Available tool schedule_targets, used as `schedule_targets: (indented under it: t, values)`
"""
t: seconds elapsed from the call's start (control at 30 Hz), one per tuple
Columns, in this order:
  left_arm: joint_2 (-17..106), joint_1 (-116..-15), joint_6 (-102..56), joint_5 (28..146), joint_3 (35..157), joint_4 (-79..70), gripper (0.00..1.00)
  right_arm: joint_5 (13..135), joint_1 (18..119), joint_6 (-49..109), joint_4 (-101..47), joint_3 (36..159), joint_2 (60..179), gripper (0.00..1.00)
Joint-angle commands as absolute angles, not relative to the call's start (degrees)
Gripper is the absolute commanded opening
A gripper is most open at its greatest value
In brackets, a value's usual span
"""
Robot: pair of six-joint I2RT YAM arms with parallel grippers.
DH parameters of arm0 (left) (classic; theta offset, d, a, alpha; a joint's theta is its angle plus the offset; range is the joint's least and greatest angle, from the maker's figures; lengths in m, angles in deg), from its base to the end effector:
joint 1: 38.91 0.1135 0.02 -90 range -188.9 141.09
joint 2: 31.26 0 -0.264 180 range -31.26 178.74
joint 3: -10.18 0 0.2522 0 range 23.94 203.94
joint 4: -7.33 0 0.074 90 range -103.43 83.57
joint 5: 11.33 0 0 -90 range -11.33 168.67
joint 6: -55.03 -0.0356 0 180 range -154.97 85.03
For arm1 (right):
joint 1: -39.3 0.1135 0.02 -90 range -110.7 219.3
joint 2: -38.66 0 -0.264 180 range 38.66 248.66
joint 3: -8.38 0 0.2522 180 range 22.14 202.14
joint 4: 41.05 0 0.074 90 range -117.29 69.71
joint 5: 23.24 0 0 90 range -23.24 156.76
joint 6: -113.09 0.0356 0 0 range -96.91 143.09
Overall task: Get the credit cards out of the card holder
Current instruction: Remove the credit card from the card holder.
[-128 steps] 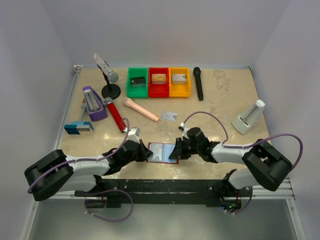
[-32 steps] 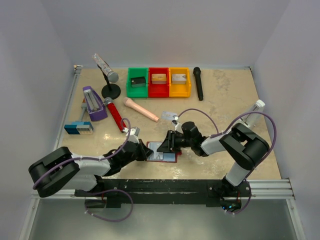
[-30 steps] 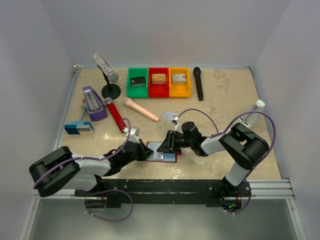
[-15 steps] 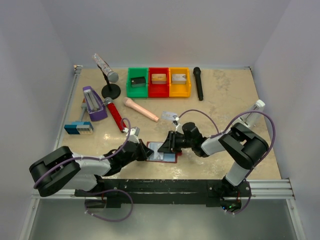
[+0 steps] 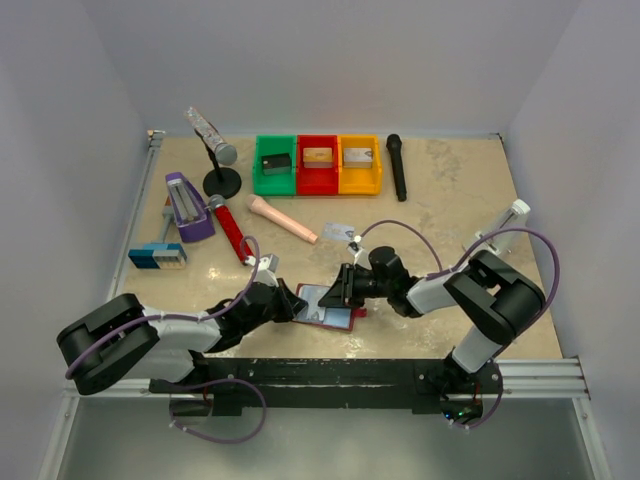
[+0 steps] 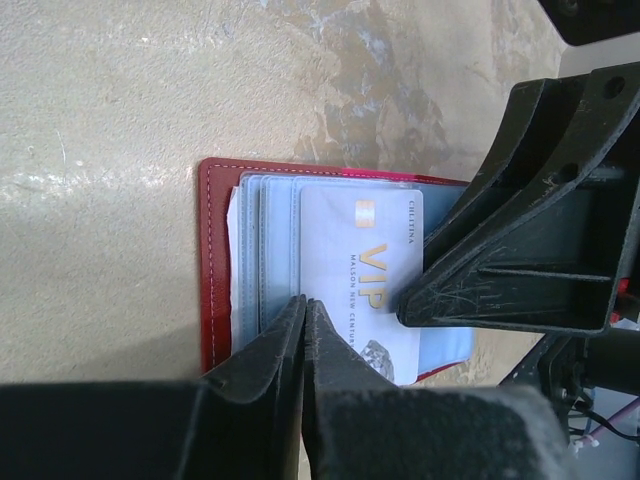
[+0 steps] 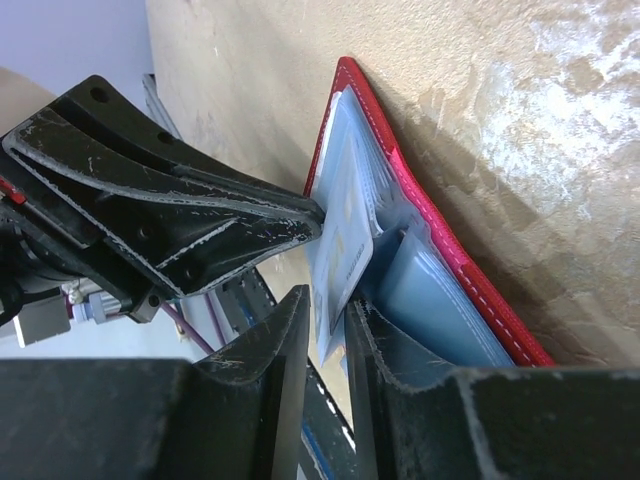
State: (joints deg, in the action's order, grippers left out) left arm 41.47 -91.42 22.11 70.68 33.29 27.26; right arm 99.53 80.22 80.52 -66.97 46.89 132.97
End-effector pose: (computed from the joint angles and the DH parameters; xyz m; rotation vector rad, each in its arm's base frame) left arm 0.1256 -0.1556 0.1194 -0.1807 2.2417 -0.9763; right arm 0.1927 0.1925 0.1164 -0.0599 2.4474 1.5208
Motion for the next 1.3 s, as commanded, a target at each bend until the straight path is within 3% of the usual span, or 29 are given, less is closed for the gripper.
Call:
schedule_targets:
  t: [0.0,0.4,0.67,0.93,1.27]
  values:
    - [42.3,-91.6,22.0,71.2,31.5,22.5,0.1,102.2,79.9,80.8,-71.9,46.9,130.0,0.24]
    - [41.5,-91.6,21.8,71.5,31.5,22.2,0.22,103.8,79.4,81.1,-71.7,47.4,129.6,0.26]
    - [43.3,-91.6,21.6,72.8,31.6,24.0,0.21,104.5,79.4,81.8,-71.7,49.0,131.4,0.33]
    - [46.3,-91.6,22.4,76.4,31.1,29.7,0.13,104.7,79.5,82.8,-71.7,50.3,133.8,0.34]
    - [47.0,-91.7,22.8,78.0,30.7,33.0,0.13,105.5,79.7,83.2,-71.7,51.7,136.0,0.34]
